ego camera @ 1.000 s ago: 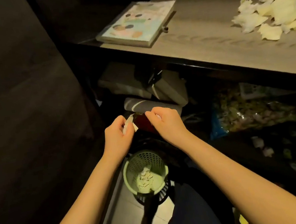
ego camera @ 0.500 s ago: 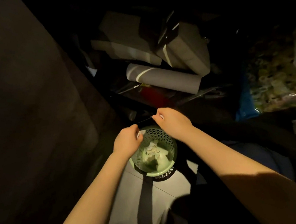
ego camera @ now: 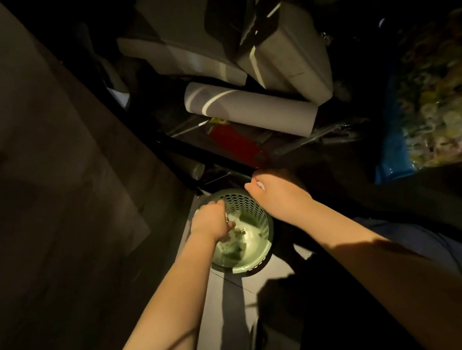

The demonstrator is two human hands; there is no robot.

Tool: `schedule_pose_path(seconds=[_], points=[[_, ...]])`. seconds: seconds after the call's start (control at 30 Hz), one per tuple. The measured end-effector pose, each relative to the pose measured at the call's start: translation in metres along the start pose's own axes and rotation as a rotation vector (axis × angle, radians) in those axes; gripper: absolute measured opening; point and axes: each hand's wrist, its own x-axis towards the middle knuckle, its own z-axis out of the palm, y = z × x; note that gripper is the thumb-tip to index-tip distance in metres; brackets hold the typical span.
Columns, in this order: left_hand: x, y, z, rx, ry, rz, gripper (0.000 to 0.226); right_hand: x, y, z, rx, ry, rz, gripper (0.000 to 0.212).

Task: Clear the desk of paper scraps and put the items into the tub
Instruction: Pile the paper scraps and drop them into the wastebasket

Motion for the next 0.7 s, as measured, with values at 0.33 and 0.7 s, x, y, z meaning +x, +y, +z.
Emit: schedule_pose_path(seconds=[0.33,0.7], points=[[-0.024,-0.036,-0.028,-0.034,0.036,-0.027,0.045,0.020,-0.021,0.037,-0.012,-0.075,0.007,0.021],[-0.052,-0.076,-0.046,-0.122,0.008,-0.068,0.048,0.048,-0.034,0.095,-0.415,-0.307,-0.091,0.030]])
